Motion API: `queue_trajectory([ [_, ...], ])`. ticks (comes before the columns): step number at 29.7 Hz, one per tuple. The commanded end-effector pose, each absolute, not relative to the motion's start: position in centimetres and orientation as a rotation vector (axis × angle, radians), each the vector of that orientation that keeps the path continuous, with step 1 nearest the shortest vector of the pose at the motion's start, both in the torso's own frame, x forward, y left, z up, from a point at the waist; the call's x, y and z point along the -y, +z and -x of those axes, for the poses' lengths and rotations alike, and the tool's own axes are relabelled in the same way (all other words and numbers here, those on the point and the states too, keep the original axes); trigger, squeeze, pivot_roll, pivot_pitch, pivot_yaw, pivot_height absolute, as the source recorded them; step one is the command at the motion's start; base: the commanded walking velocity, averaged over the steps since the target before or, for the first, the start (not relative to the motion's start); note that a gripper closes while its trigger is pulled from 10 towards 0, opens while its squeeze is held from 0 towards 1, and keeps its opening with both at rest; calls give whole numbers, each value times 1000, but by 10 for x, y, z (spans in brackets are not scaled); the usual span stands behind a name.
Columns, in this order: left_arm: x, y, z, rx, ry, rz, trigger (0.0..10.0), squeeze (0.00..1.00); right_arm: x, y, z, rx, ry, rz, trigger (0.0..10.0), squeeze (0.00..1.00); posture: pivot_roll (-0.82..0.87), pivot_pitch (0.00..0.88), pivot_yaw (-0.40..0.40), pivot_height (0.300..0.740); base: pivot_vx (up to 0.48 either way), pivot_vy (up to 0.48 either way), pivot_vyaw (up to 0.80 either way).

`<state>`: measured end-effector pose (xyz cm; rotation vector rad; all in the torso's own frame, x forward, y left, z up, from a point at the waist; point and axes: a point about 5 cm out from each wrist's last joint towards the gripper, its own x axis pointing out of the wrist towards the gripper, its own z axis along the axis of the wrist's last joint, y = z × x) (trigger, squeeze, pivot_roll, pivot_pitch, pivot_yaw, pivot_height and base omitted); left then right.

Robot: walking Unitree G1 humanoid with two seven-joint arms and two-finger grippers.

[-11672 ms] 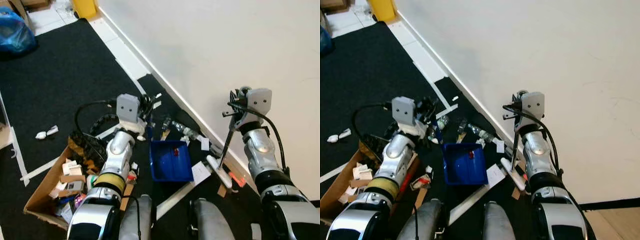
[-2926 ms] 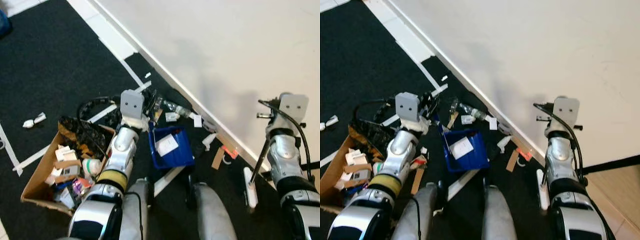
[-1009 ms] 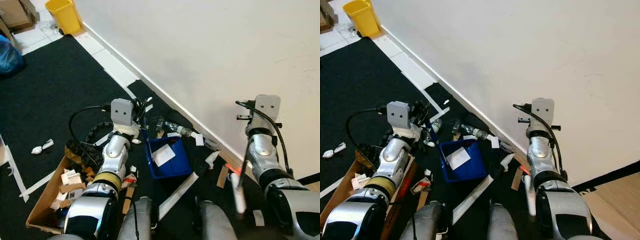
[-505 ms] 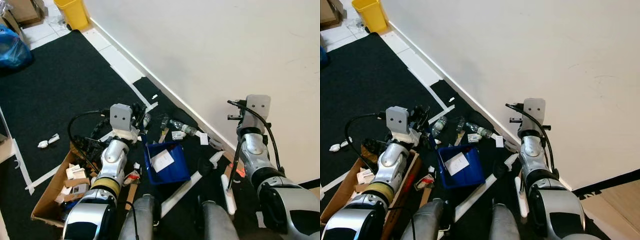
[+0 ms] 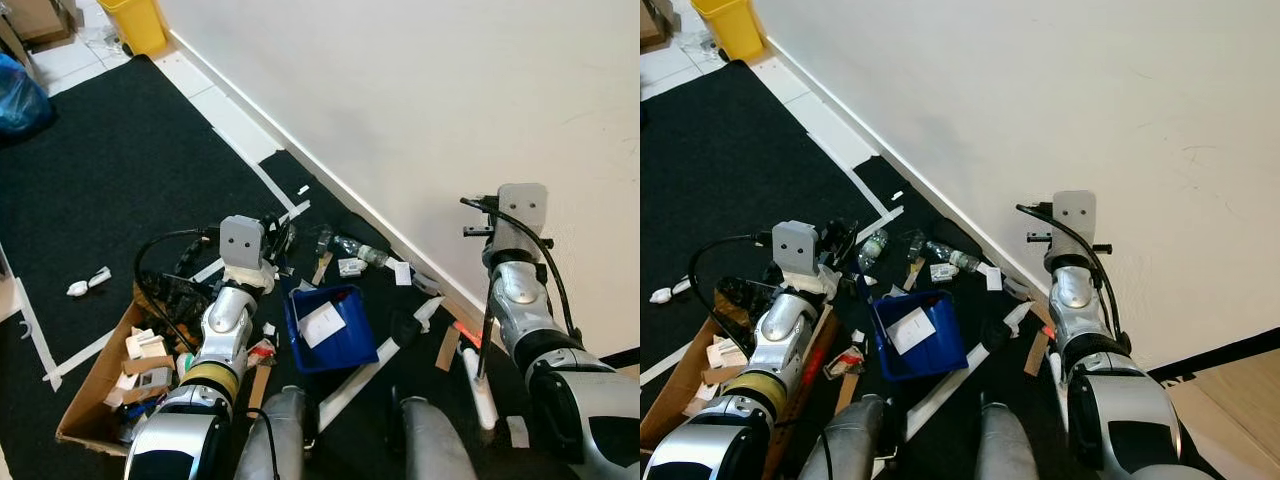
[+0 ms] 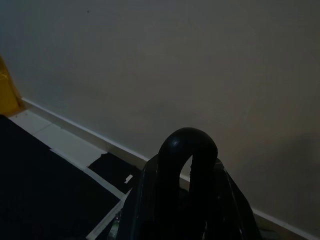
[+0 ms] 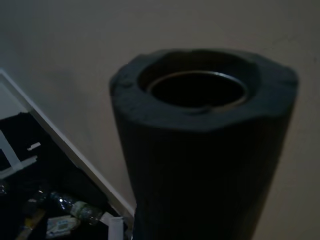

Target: Sweep floor

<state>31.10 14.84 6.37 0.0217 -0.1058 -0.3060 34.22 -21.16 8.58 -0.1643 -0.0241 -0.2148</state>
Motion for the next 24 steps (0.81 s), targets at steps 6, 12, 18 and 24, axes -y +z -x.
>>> queue_trajectory([
  [6, -138, 47, -299, 44, -342, -16, 10000, 0, 221, 76, -328, 51, -312, 117, 10000, 0, 173, 194, -3, 740, 0, 0, 0],
  [12, -138, 50, -298, 69, -350, -5, 10000, 0, 231, 77, -325, 61, -320, 134, 10000, 0, 188, 241, 6, 740, 0, 0, 0],
  [18, -138, 68, -301, 149, -366, 31, 10000, 0, 241, 101, -335, 151, -321, 230, 10000, 0, 203, 315, 10, 740, 0, 0, 0],
  [24, -138, 90, -307, 223, -387, 45, 10000, 0, 248, 135, -346, 281, -326, 281, 10000, 0, 219, 365, 9, 740, 0, 0, 0],
])
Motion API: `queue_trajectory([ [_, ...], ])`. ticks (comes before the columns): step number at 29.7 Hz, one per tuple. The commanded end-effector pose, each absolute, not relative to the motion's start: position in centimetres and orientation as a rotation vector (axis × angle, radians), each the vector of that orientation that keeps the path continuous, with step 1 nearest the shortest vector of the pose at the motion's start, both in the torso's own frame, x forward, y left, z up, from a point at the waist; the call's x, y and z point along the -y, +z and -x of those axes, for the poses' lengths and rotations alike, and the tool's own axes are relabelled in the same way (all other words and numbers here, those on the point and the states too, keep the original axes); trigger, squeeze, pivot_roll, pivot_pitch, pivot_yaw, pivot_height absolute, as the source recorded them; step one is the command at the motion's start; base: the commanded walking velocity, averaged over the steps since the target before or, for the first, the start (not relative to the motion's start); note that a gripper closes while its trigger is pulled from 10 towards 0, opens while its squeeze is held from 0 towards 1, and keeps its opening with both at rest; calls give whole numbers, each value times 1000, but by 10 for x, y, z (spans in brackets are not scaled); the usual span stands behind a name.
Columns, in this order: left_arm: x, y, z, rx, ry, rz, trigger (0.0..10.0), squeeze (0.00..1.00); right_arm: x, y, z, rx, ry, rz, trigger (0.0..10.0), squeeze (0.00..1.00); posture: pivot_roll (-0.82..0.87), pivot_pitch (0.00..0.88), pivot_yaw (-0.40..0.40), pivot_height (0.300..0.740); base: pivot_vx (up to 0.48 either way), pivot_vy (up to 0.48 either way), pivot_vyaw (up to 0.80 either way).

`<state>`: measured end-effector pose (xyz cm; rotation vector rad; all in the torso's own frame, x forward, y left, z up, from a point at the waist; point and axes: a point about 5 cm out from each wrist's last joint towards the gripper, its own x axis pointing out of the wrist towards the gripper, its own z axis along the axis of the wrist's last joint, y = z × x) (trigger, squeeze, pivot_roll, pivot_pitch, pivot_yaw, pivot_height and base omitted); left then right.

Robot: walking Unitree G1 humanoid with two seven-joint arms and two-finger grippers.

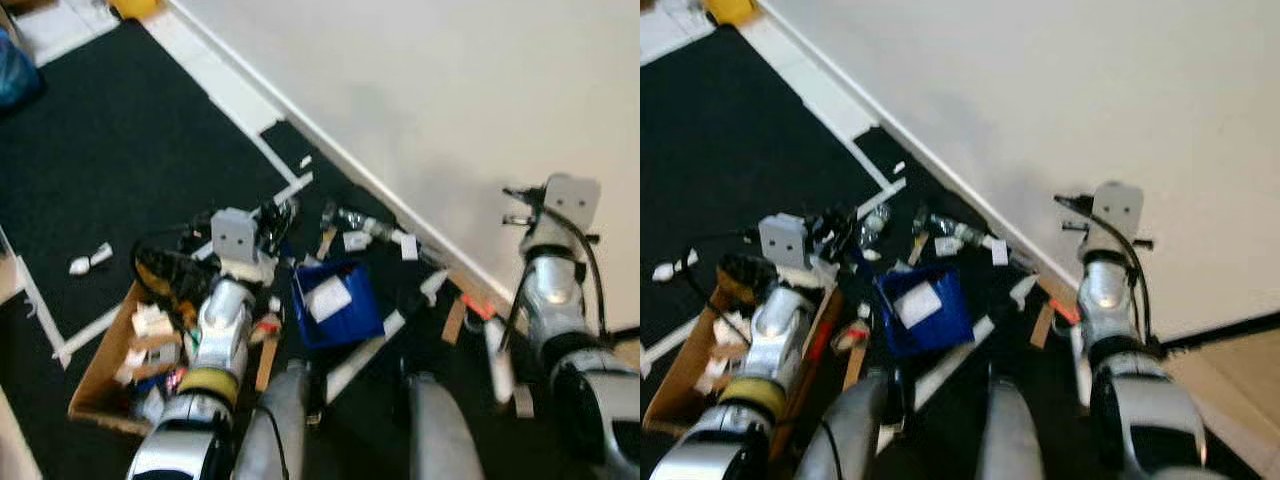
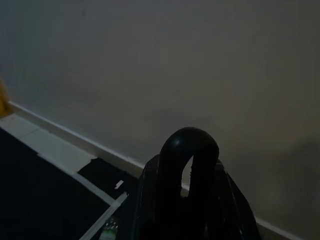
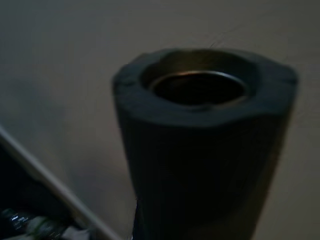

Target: Sweep floor

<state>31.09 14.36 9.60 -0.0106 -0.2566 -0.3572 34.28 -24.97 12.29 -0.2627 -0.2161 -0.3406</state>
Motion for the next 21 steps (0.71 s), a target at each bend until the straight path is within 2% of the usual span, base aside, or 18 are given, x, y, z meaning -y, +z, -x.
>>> queue_trajectory([
  [1, -138, 90, -307, 223, -387, 45, 10000, 0, 248, 135, -346, 281, -326, 281, 10000, 0, 219, 365, 9, 740, 0, 0, 0],
  [8, -133, 109, -300, 271, -426, 54, 10000, 0, 238, 136, -349, 288, -269, 345, 10000, 0, 277, 433, 17, 740, 0, 0, 0],
  [16, -132, 132, -293, 310, -454, 58, 10000, 0, 218, 124, -351, 244, -240, 283, 10000, 0, 370, 498, 51, 740, 0, 0, 0],
  [21, -132, 151, -291, 336, -477, 62, 10000, 0, 194, 134, -360, 284, -201, 210, 10000, 0, 388, 526, 58, 740, 0, 0, 0],
])
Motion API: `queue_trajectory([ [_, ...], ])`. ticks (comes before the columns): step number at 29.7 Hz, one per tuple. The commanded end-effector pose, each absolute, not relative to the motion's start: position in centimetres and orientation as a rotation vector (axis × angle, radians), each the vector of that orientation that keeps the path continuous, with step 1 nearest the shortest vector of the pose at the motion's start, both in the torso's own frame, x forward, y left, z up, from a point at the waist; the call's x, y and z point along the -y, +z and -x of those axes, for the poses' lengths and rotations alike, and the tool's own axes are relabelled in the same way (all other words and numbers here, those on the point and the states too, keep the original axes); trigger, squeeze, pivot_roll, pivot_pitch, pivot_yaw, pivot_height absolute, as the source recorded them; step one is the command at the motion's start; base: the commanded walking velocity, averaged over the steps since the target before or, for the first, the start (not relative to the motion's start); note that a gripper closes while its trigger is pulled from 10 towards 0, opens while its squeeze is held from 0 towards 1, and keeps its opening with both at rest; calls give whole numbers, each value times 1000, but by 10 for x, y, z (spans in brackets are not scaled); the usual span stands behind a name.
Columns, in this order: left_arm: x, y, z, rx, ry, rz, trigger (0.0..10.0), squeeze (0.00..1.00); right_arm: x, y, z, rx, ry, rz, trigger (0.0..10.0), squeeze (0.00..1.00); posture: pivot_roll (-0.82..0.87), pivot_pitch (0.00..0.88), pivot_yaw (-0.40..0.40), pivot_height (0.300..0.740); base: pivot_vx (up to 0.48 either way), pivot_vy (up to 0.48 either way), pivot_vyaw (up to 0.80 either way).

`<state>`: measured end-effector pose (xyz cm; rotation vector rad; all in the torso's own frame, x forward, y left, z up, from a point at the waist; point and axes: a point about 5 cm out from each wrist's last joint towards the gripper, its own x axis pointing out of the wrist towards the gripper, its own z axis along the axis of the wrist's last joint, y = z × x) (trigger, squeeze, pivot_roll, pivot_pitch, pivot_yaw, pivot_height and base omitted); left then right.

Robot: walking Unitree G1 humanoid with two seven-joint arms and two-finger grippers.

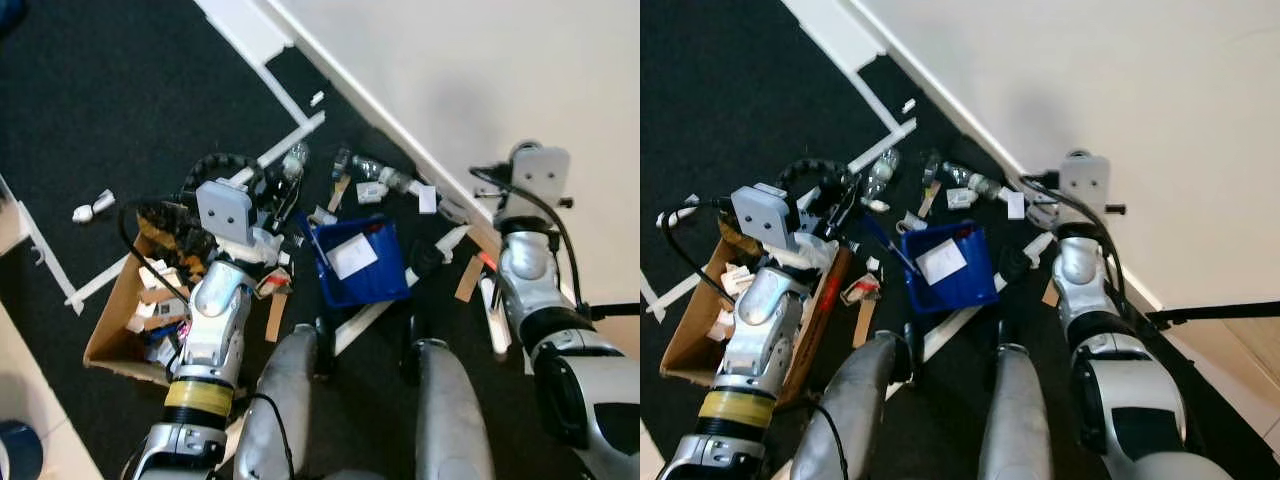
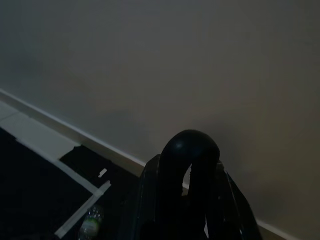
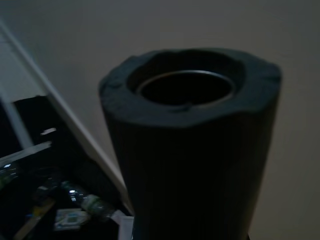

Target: Sweep floor

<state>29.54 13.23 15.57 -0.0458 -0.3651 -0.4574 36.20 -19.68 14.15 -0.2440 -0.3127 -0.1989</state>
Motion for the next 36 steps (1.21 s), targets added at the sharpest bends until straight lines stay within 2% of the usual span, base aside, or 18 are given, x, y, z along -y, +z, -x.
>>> queue_trajectory([
  [1, -132, 153, -290, 335, -480, 62, 10000, 0, 188, 138, -362, 300, -187, 170, 10000, 0, 391, 528, 58, 740, 0, 0, 0],
  [10, -126, 157, -285, 313, -492, 74, 10000, 0, 155, 156, -370, 392, -73, -177, 10000, 0, 379, 523, 50, 740, 0, 0, 0],
  [17, -121, 157, -285, 293, -516, 70, 10000, 0, 151, 166, -371, 448, -51, -233, 10000, 0, 354, 504, 39, 740, 0, 0, 0],
  [27, -109, 154, -283, 277, -631, -5, 10000, 0, 175, 176, -367, 528, -65, -195, 10000, 0, 312, 472, 32, 740, 0, 0, 0],
  [29, -113, 171, -288, 316, -669, -60, 10000, 0, 192, 179, -363, 554, -97, -141, 10000, 0, 303, 468, 32, 740, 0, 0, 0],
  [36, -120, 204, -292, 374, -795, -190, 10000, 0, 215, 188, -359, 596, -153, -69, 10000, 0, 301, 461, 30, 740, 0, 0, 0],
])
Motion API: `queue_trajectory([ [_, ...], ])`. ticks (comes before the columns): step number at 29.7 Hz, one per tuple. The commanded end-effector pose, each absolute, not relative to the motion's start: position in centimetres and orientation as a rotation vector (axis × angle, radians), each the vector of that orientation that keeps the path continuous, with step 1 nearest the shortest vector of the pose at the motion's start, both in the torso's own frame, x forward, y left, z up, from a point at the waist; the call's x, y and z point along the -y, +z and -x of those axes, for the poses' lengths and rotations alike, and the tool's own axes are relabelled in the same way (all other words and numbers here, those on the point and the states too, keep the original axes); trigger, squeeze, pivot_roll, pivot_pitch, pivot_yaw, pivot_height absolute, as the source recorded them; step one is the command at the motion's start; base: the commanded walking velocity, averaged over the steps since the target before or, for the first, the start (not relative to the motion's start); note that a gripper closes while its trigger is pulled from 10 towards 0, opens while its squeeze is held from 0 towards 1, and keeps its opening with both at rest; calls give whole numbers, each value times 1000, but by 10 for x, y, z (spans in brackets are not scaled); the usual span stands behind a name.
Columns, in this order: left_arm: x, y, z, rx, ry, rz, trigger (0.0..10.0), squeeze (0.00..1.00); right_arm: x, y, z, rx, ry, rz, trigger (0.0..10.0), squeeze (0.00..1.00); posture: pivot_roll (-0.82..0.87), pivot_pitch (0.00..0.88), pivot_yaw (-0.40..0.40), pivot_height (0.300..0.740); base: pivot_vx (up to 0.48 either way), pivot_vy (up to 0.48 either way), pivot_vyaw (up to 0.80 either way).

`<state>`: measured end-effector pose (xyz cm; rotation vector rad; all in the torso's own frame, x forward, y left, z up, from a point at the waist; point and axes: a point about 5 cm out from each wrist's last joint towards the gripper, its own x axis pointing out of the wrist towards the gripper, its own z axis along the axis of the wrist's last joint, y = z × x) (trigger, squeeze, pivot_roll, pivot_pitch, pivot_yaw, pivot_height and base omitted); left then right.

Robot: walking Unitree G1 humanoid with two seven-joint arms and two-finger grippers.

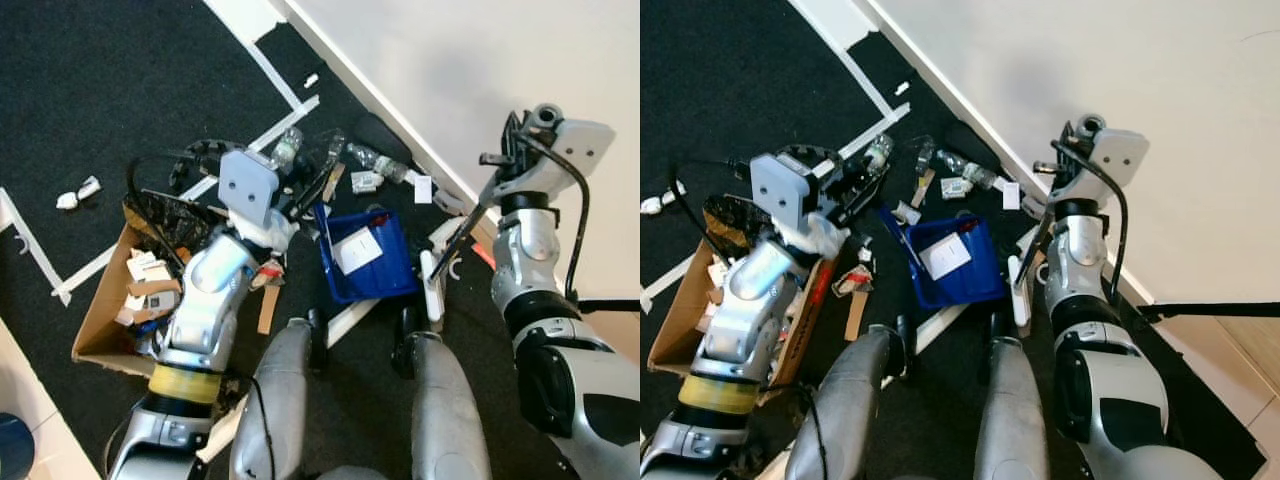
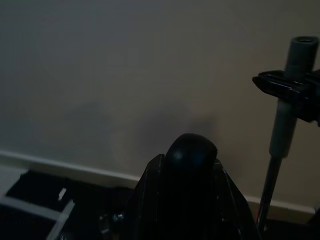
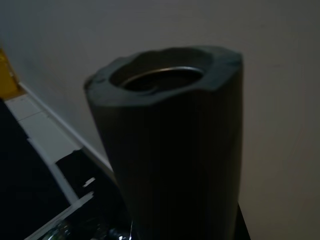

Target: Sweep floor

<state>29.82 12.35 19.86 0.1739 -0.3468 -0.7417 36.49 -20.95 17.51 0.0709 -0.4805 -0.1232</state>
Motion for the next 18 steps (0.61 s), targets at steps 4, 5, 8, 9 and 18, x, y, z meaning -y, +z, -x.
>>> queue_trajectory([
  [4, -119, 210, -291, 376, -851, -238, 10000, 0, 222, 189, -360, 577, -151, -25, 10000, 0, 301, 457, 30, 740, 0, 0, 0],
  [5, -119, 210, -291, 376, -851, -238, 10000, 0, 222, 189, -360, 577, -151, -25, 10000, 0, 301, 457, 30, 740, 0, 0, 0],
  [8, -119, 212, -290, 372, -865, -253, 10000, 0, 224, 191, -360, 577, -149, -6, 10000, 0, 300, 452, 28, 740, 0, 0, 0],
  [9, -119, 210, -290, 368, -864, -250, 10000, 0, 224, 192, -360, 579, -150, -1, 10000, 0, 298, 451, 28, 740, 0, 0, 0],
  [18, -109, 195, -281, 319, -899, -209, 10000, 0, 226, 204, -360, 632, -160, -13, 10000, 0, 295, 452, 32, 740, 0, 0, 0],
])
